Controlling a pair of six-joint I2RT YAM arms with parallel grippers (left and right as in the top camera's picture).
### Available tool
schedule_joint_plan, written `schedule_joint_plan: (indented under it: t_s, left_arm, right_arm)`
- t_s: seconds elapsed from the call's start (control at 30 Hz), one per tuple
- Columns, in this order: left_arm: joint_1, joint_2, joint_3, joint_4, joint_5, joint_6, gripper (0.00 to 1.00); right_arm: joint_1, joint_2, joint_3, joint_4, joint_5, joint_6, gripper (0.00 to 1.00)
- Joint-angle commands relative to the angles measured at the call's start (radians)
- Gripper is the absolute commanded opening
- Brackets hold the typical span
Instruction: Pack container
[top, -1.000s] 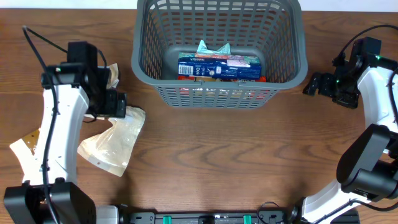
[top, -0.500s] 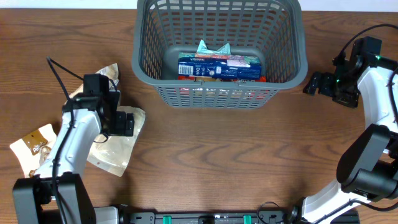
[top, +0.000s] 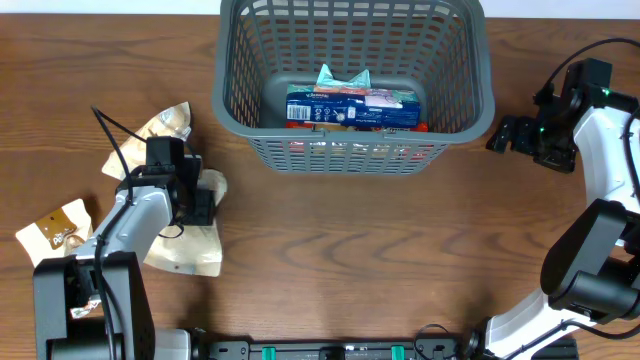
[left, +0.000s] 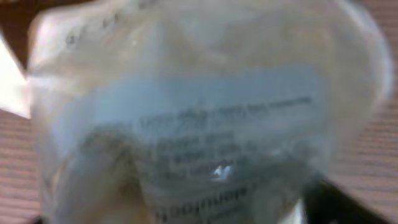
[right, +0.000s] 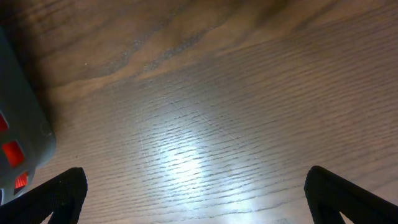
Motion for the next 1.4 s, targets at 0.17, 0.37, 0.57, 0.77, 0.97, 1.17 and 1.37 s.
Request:
schedule_joint_plan:
  t_s: [0.17, 0.37, 0.57, 0.77, 0.97, 1.17, 1.37]
  left_arm:
    - [0.004, 0.013, 0.012, -0.055, -0.004, -0.052, 0.10]
    - [0.004, -0.090, 0.092, -0.174, -0.004, -0.069, 0.06]
    - [0.004, -0.262, 0.224, -0.288, -0.005, -0.069, 0.06]
    - [0.004, -0.370, 0.401, -0.378, -0.005, -0.106, 0.06]
    - [-0.025, -0.375, 0.636, -0.411, 0.064, -0.157, 0.06]
    - [-0.129, -0.318, 0.929, -0.339, 0.160, -0.174, 0.06]
    - [-0.297, -0.179, 1.136, -0.216, 0.259, -0.057, 0.06]
  right_arm:
    - [0.007, -0.002, -0.003, 0.002, -0.008, -0.013, 0.99]
    - [0.007, -0.002, -0.003, 0.002, -0.008, -0.020, 0.99]
    - [0.007, -0.001, -0.003, 0.008, -0.008, -0.019, 0.99]
    - [0.007, -0.002, -0.003, 0.010, -0.008, -0.020, 0.99]
    - [0.007, -0.001, -0.003, 0.010, -0.008, -0.027, 0.99]
    - [0.007, -0.001, -0.003, 0.011, -0.008, -0.027, 0.99]
    - [0.007, -0.001, -0.003, 0.013, -0.008, -0.027, 0.99]
